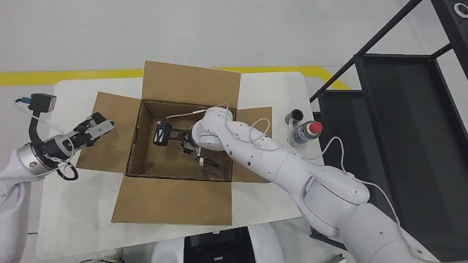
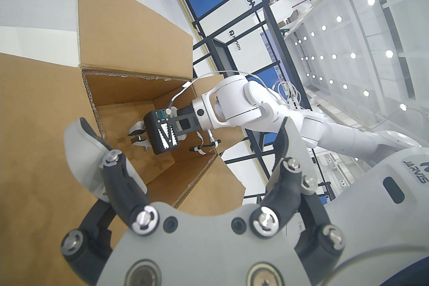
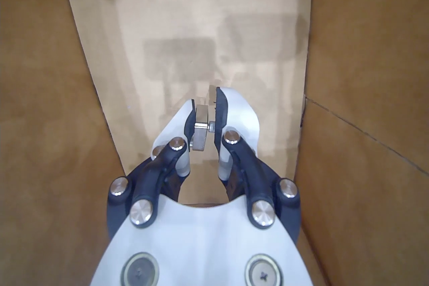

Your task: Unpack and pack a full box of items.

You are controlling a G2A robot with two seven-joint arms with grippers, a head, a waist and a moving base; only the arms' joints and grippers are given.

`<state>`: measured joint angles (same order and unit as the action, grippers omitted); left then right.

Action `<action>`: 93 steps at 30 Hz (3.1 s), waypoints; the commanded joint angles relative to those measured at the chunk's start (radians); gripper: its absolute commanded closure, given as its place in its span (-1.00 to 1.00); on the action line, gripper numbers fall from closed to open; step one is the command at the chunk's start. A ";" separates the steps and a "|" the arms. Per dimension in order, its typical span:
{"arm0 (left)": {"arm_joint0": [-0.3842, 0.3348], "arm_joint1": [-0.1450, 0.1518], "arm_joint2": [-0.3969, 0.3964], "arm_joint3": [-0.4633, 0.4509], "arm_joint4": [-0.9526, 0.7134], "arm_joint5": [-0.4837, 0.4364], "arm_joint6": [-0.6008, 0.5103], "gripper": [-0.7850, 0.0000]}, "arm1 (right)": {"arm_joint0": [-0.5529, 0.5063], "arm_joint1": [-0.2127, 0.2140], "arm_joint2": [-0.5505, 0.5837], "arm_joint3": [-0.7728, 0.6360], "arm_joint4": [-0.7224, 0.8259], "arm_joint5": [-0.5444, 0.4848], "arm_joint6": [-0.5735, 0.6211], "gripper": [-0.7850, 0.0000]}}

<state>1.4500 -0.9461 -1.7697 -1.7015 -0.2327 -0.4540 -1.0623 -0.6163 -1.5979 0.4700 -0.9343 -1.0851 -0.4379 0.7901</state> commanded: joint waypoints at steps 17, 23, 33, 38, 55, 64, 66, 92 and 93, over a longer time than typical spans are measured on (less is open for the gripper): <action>0.000 0.000 0.000 0.000 0.000 0.000 0.000 -1.00 | -0.155 0.131 0.274 -0.406 -0.074 -0.049 -0.015 1.00; 0.000 0.000 0.000 0.000 0.000 0.000 0.000 -1.00 | -0.288 0.190 0.444 -0.626 -0.052 -0.148 -0.059 1.00; 0.000 0.000 0.000 0.000 0.000 0.000 0.000 -1.00 | -0.546 0.270 0.734 -0.911 0.003 -0.307 -0.098 1.00; 0.000 0.000 0.000 0.000 0.000 0.000 0.000 -1.00 | -0.597 0.280 0.763 -0.949 0.003 -0.347 -0.146 1.00; 0.000 0.000 0.000 0.000 0.000 0.000 0.000 -1.00 | -0.597 0.280 0.763 -0.949 0.003 -0.347 -0.146 1.00; 0.000 0.000 0.000 0.000 0.000 0.000 0.000 -1.00 | -0.747 0.318 0.902 -1.113 0.037 -0.438 -0.105 1.00; 0.000 0.000 0.000 0.000 0.000 0.000 0.000 -1.00 | -0.814 0.332 0.974 -1.175 0.052 -0.471 -0.073 1.00; 0.000 0.000 0.000 0.000 0.000 0.000 0.000 -1.00 | -1.279 0.526 1.341 -1.158 0.026 -0.496 0.096 1.00; 0.000 0.000 0.000 0.000 0.000 0.000 0.000 -1.00 | -1.268 0.529 1.324 -1.156 -0.002 -0.472 0.120 1.00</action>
<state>1.4500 -0.9461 -1.7697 -1.7015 -0.2327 -0.4540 -1.0623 -1.8950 -1.0724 1.8151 -2.0913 -1.0361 -0.9474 0.8728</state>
